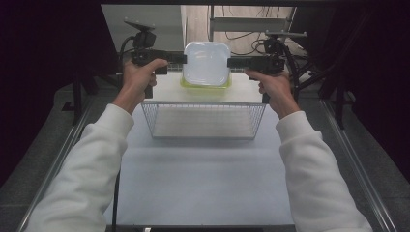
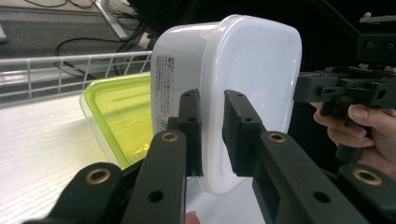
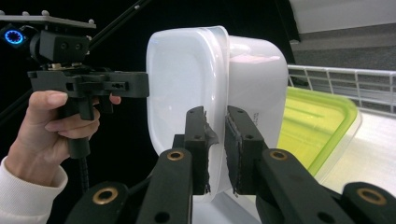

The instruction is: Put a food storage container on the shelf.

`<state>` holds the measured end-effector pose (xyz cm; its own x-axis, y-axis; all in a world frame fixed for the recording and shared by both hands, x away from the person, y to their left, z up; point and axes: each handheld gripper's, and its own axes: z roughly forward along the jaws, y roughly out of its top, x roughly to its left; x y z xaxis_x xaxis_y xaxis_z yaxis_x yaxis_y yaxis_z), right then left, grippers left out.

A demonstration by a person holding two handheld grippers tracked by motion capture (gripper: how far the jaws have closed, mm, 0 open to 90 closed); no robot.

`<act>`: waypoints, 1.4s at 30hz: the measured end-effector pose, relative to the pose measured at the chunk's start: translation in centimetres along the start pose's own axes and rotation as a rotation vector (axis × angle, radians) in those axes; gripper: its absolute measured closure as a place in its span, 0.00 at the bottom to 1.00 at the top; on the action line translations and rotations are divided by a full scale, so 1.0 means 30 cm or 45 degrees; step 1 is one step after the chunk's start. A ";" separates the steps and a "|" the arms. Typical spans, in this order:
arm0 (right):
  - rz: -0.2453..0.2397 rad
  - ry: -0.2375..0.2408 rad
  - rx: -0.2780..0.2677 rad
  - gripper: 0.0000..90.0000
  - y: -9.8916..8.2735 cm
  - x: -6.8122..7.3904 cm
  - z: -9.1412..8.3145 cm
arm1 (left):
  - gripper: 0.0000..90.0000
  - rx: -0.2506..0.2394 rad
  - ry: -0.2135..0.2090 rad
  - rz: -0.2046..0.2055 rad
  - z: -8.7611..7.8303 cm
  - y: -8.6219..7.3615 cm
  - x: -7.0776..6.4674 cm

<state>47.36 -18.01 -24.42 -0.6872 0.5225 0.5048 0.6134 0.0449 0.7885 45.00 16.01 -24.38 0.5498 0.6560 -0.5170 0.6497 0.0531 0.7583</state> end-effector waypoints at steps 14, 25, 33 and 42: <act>0.147 0.012 0.036 0.85 0.020 -0.084 0.060 | 0.87 0.036 -0.028 -0.152 0.053 0.019 0.087; 0.338 0.011 0.038 0.79 0.047 -0.146 0.101 | 0.83 0.042 -0.036 -0.295 0.105 0.050 0.144; 0.417 -0.006 0.031 0.73 0.041 -0.174 0.126 | 0.79 0.027 -0.025 -0.297 0.131 0.048 0.164; 0.334 -0.055 -0.016 0.54 0.043 -0.148 0.122 | 0.61 -0.007 0.018 -0.215 0.144 0.029 0.147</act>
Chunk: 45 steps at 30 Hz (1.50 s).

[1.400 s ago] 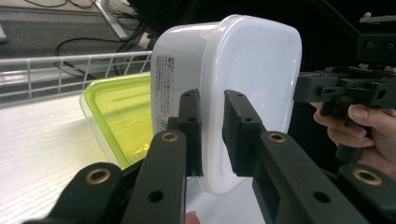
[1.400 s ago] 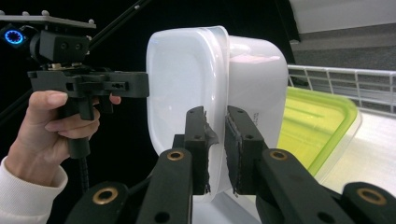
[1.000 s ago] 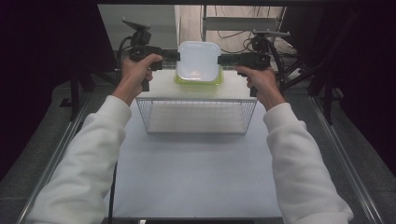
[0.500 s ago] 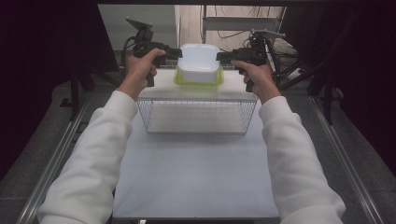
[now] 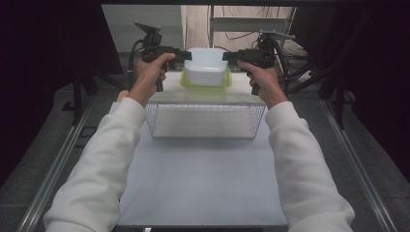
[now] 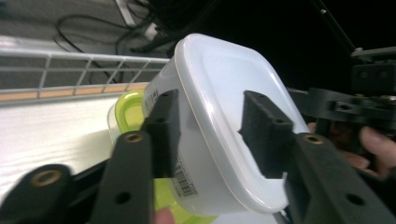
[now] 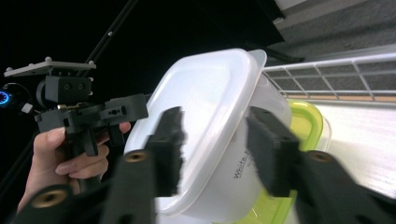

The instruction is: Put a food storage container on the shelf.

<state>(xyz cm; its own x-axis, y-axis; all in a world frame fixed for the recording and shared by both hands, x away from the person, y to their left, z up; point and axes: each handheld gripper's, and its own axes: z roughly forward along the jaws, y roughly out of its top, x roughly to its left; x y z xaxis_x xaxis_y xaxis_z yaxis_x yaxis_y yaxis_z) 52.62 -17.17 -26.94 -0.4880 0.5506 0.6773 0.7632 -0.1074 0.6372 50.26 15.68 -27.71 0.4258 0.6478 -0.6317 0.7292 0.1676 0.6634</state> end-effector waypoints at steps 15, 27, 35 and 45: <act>-0.219 -0.022 -0.082 0.34 -0.040 0.040 -0.134 | 0.29 -0.083 -0.033 0.142 -0.085 -0.055 -0.032; -0.340 -0.016 -0.077 0.29 -0.127 0.025 -0.206 | 0.27 -0.077 -0.048 0.192 -0.140 -0.122 -0.035; -0.474 -0.040 -0.080 0.27 -0.226 0.030 -0.278 | 0.26 -0.079 -0.048 0.280 -0.238 -0.227 -0.059; -0.618 -0.086 -0.081 0.21 -0.440 0.017 -0.399 | 0.24 -0.023 -0.035 0.381 -0.288 -0.490 -0.054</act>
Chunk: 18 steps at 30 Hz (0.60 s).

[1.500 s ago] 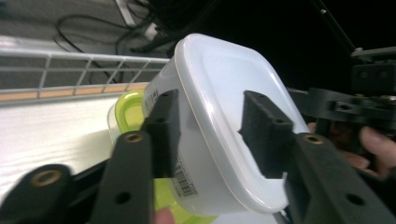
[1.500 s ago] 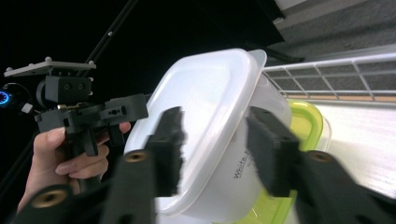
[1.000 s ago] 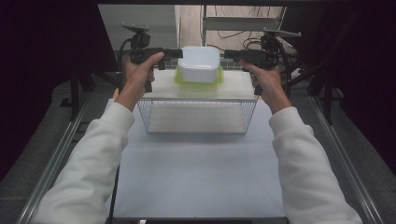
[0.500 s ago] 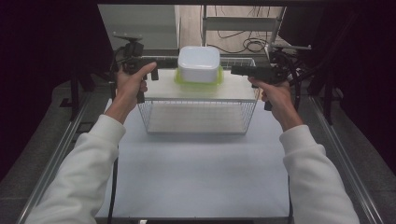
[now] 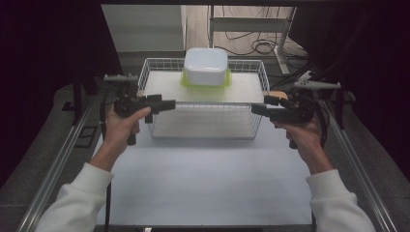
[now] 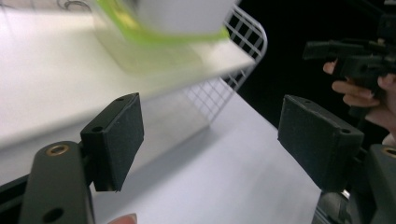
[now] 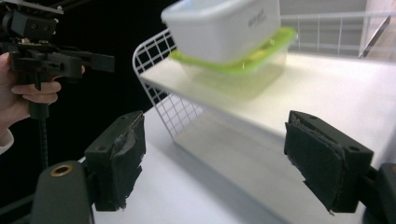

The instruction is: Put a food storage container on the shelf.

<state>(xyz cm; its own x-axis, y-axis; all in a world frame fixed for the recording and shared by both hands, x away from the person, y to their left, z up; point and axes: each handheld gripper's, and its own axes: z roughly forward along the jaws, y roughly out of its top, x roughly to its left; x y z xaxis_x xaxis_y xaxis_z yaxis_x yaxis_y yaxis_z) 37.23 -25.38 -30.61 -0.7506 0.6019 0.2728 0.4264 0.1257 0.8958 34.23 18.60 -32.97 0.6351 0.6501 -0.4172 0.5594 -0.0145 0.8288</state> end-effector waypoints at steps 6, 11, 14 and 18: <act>-0.067 -0.037 0.041 0.19 -0.140 0.028 -0.037 | 0.24 0.038 -0.002 -0.014 0.017 -0.206 -0.010; -0.010 -0.017 0.086 0.18 -0.279 0.036 -0.031 | 0.23 0.116 0.052 0.019 0.034 -0.343 -0.006; -0.020 -0.019 0.146 0.18 -0.359 0.044 -0.012 | 0.23 0.158 0.072 0.021 0.040 -0.412 0.002; -0.065 -0.033 0.249 0.18 -0.457 0.067 0.030 | 0.23 0.186 0.103 -0.033 0.053 -0.499 0.022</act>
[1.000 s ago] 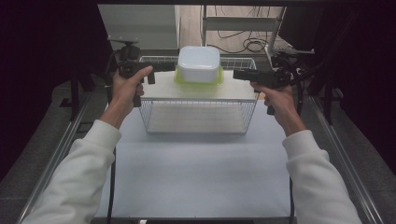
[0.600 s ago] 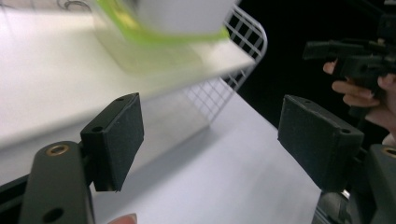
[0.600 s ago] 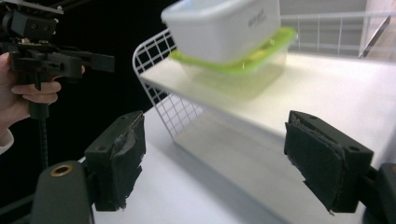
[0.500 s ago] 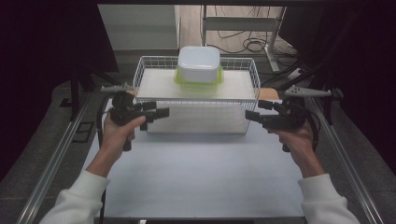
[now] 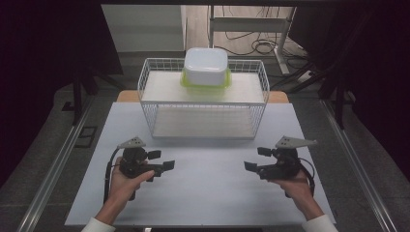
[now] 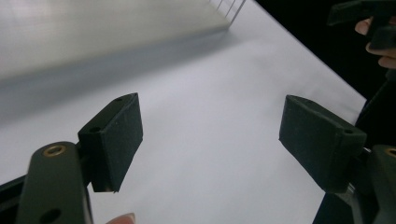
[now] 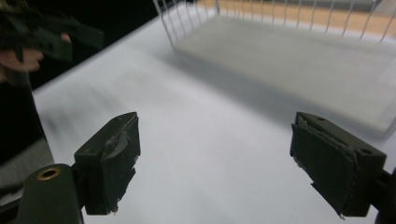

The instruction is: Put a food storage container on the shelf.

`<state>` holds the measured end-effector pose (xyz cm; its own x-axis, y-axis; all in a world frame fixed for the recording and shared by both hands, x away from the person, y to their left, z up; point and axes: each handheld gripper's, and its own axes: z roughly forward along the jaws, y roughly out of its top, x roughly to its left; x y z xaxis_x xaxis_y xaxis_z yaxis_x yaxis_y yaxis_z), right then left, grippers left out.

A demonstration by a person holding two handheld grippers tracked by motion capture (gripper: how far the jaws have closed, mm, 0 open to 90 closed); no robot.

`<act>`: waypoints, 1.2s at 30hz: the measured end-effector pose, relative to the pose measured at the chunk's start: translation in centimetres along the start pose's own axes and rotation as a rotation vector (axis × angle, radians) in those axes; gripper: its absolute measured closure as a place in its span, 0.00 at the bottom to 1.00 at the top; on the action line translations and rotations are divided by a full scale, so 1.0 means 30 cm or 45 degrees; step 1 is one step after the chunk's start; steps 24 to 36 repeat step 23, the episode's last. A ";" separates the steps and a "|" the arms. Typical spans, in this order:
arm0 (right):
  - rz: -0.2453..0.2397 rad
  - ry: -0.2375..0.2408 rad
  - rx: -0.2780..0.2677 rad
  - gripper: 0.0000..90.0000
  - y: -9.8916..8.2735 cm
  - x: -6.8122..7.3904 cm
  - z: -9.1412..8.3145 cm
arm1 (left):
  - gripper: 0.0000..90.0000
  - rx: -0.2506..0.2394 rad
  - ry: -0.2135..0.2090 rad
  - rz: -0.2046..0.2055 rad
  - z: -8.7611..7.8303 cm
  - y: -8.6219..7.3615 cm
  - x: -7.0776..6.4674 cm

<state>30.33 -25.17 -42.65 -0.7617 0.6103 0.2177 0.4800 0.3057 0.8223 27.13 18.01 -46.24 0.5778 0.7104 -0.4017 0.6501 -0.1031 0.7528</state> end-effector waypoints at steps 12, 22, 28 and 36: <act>0.025 -0.029 0.056 0.18 -0.133 0.008 0.067 | 0.23 0.067 0.072 0.021 0.024 -0.069 0.005; 0.075 -0.034 0.019 0.15 -0.138 -0.011 0.069 | 0.23 0.070 0.092 0.015 0.031 -0.074 0.017; 0.077 -0.037 0.017 0.14 -0.138 -0.011 0.066 | 0.23 0.074 0.112 0.026 0.033 -0.074 0.021; 0.077 -0.037 0.017 0.14 -0.138 -0.011 0.066 | 0.23 0.074 0.112 0.026 0.033 -0.074 0.021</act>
